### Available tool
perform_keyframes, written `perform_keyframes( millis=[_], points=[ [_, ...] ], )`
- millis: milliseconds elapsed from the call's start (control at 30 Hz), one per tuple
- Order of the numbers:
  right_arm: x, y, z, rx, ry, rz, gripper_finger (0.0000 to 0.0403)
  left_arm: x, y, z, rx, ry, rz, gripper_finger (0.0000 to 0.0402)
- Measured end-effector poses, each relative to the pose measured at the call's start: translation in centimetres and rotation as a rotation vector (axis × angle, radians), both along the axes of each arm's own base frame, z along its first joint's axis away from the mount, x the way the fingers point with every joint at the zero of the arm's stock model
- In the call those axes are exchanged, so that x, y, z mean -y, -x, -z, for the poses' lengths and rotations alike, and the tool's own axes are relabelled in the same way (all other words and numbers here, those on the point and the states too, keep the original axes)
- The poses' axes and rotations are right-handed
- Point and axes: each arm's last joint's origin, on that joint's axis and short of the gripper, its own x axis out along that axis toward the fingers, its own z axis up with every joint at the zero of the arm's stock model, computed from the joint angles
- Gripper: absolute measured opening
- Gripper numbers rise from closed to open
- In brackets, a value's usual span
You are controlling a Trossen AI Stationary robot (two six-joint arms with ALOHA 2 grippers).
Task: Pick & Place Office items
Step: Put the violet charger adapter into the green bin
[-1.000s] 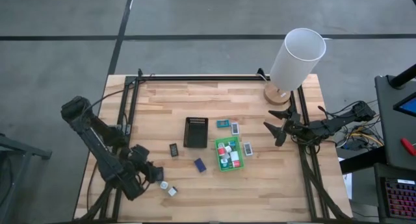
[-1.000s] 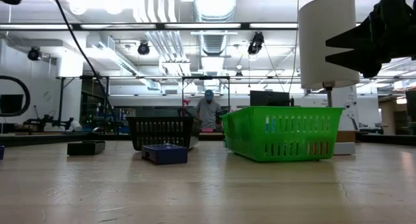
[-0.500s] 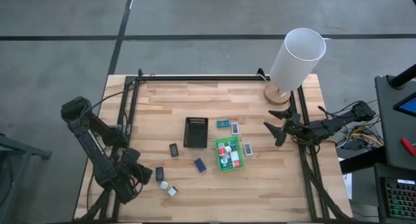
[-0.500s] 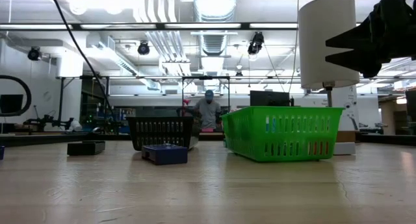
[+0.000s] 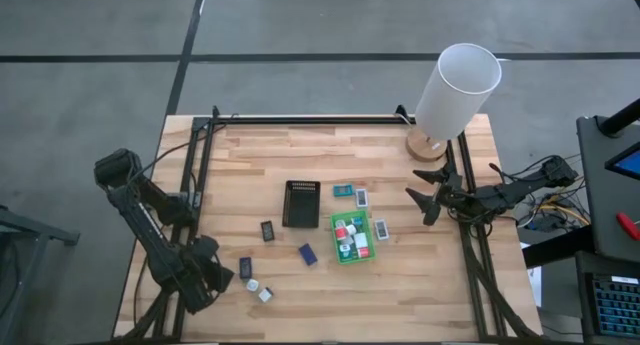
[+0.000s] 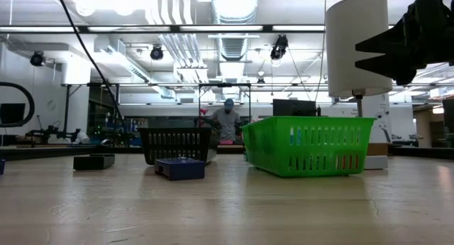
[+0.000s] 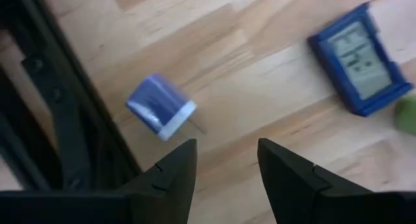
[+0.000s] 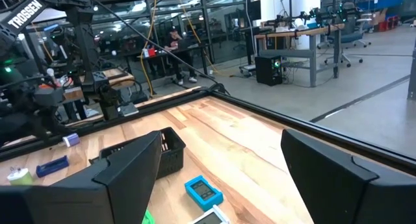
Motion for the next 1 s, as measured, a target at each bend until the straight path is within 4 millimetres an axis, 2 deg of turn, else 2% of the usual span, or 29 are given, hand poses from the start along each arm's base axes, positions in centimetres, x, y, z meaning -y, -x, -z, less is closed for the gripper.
perform_keyframes(
  millis=[267, 1000],
  points=[
    [0.0, 0.0, 0.0, 0.000, 0.000, 0.000, 0.0318, -0.7, 0.8, 0.0, -0.128, -0.040, -0.034, 0.0170],
    [0.0, 0.0, 0.0, 0.000, 0.000, 0.000, 0.0321, -1.9, 1.4, 2.8, -0.097, -0.055, -0.026, 0.0170]
  ],
)
